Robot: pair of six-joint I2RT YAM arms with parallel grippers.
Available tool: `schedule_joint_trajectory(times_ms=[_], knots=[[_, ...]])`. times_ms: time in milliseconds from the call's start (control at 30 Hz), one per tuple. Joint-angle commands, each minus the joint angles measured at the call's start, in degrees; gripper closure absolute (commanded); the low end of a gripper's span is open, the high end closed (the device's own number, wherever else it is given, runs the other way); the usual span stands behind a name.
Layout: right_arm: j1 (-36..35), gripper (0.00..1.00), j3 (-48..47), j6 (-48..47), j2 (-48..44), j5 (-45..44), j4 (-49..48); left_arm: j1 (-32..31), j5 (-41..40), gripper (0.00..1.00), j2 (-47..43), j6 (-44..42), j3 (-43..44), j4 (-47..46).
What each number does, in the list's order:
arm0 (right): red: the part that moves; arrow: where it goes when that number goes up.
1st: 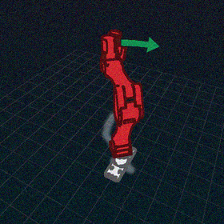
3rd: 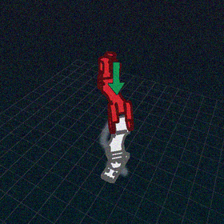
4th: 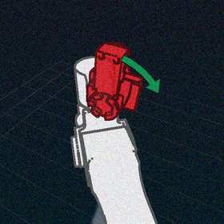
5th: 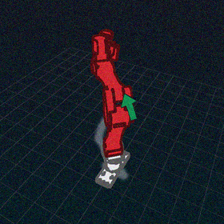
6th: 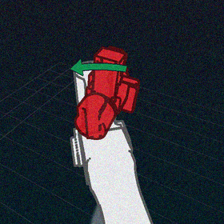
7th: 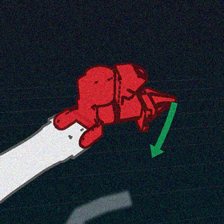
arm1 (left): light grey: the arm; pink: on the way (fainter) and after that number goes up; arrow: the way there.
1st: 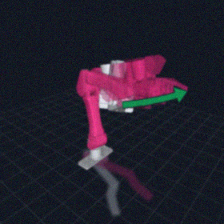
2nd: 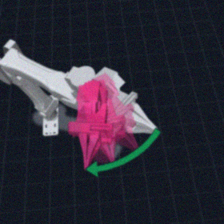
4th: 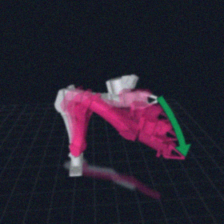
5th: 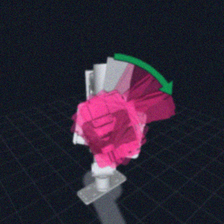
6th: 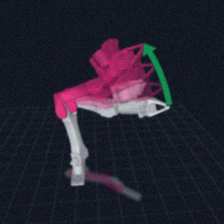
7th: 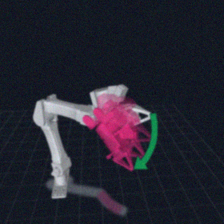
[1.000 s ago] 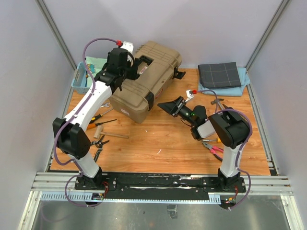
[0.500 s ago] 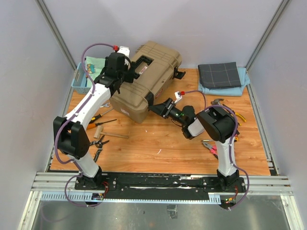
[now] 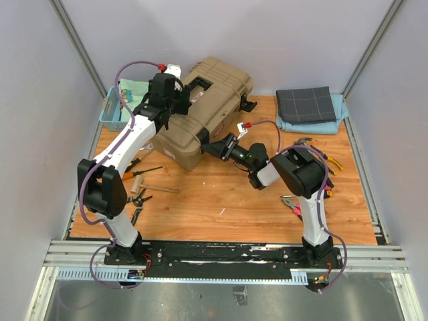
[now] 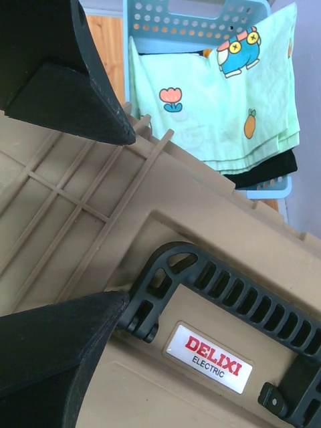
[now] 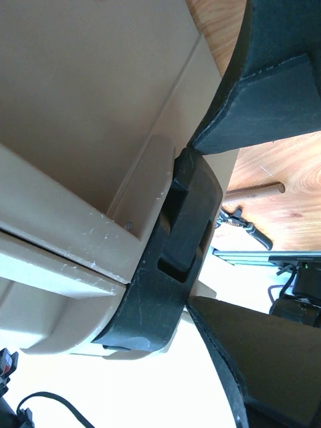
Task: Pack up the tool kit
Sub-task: Open the toolbox at the center of the board.
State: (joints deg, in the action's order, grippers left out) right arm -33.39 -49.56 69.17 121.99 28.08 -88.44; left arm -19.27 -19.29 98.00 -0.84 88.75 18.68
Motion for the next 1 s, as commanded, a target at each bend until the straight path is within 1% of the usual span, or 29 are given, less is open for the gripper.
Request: schedule_joint_trajectory(times_ms=[0,200,467,733,967], knots=[[-0.3,0.12,-3.7,-1.6,0.7,-1.6,-2.4,0.2,1.8,0.05,3.4,0.3,0.7,3.7],[-0.3,0.13,-7.0,-3.3,1.6,2.4,-2.6,0.2,2.4,0.05,4.7,0.1,0.3,3.8],[0.0,0.14,-5.6,-12.0,-4.9,7.4,-2.5,0.2,2.8,0.05,6.2,0.0,0.7,3.9],[0.1,0.14,-5.5,-14.7,-8.1,10.7,-2.6,0.3,3.2,0.05,7.1,0.3,1.2,4.5],[0.2,0.14,-4.5,-17.9,-13.6,11.7,-2.6,0.2,2.8,0.05,7.4,-0.2,1.0,4.4]])
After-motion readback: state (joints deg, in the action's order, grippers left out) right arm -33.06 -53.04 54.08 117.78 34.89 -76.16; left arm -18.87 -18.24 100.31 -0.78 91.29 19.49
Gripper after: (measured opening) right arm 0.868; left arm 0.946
